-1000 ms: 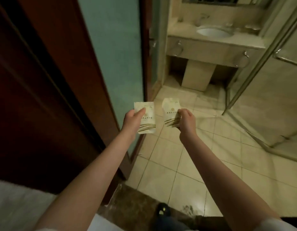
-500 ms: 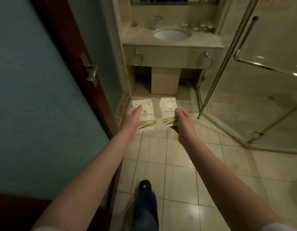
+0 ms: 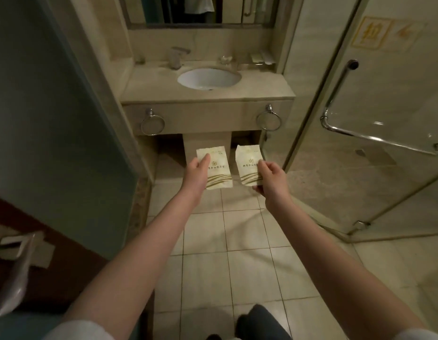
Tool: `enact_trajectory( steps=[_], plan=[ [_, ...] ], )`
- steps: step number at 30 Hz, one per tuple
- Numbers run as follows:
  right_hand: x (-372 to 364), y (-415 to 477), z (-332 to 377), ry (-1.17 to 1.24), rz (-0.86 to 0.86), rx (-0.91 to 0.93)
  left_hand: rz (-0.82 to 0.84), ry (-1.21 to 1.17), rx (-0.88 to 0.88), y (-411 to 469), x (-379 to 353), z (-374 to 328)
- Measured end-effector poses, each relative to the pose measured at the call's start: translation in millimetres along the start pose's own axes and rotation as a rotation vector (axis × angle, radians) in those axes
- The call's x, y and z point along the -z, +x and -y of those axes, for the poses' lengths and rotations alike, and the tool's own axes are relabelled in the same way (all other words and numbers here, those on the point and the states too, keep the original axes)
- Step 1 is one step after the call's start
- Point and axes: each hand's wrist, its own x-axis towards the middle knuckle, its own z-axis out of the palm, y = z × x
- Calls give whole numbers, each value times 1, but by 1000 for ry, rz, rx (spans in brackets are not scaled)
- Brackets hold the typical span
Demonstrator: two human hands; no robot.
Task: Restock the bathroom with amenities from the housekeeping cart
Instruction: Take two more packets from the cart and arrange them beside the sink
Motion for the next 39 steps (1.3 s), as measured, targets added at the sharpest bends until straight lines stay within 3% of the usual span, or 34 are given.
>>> enact_trajectory(
  steps=[8, 17, 23, 34, 39],
  plan=[
    [-20, 185, 36, 63, -57, 44, 4, 92, -33, 169, -69, -43],
    [-45, 387, 119, 174, -4, 81, -37, 100, -56, 354, -143, -124],
    [-85, 504, 155, 139, 10, 9, -64, 126, -112, 477, -166, -161],
    [-175, 716, 225, 93, -66, 23, 56, 84, -14, 734, -195, -231],
    [-184, 793, 240, 84, -124, -12, 101, 210, 56, 810, -221, -245]
  ],
)
